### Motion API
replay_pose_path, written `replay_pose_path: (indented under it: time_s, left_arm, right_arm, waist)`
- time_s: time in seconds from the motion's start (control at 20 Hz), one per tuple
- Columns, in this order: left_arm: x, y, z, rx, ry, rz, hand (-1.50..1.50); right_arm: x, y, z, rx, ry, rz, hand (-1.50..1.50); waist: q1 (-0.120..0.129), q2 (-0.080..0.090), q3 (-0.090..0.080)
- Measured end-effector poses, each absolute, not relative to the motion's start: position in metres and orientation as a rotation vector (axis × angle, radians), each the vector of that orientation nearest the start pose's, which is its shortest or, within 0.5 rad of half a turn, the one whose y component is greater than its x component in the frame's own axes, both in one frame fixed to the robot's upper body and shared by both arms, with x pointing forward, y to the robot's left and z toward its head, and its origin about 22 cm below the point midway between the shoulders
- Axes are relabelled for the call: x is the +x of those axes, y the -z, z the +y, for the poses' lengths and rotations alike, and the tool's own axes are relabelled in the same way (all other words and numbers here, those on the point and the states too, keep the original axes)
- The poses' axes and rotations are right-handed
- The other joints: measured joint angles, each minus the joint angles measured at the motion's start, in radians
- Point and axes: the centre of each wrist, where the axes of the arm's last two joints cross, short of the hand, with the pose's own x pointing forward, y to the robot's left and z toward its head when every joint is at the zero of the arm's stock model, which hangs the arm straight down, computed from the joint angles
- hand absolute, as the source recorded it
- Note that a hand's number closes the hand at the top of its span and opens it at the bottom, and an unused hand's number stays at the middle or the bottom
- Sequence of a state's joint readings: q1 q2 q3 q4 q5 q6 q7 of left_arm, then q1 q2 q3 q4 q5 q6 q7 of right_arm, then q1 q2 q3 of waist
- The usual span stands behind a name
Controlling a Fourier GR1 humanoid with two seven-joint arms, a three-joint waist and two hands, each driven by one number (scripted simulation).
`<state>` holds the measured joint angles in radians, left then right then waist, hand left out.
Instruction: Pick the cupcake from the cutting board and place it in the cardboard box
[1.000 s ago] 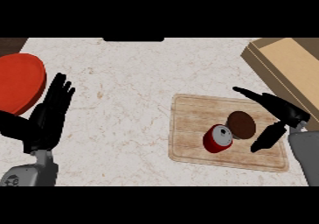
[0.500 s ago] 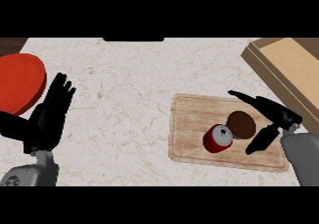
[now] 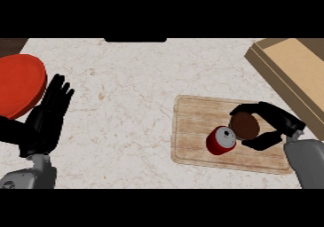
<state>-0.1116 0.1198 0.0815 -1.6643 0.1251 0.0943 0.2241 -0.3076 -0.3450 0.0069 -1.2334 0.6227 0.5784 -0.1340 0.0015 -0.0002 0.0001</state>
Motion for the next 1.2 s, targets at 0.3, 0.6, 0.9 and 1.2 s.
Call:
replay_pose_path:
  time_s: [0.3,0.6,0.9,1.2]
  left_arm:
    - [0.264,-0.052,0.263,0.066,-0.109,-1.547,0.00]
    - [0.261,-0.053,0.260,0.066,-0.112,-1.542,0.00]
    - [0.262,-0.059,0.263,0.069,-0.114,-1.542,0.00]
    - [0.259,-0.055,0.260,0.077,-0.112,-1.546,0.00]
  right_arm:
    - [0.319,-0.030,-0.294,-0.269,-1.214,-1.293,1.50]
    - [0.314,-0.028,-0.273,-0.381,-1.249,-1.369,1.50]
    - [0.295,-0.041,-0.192,-0.580,-1.413,-1.452,1.50]
    - [0.267,-0.074,-0.159,-0.680,-1.467,-1.562,1.50]
  waist:
    - [0.000,0.000,0.000]
    - [-0.001,-0.002,-0.001]
    - [-0.003,-0.005,-0.002]
    - [-0.005,-0.004,-0.001]
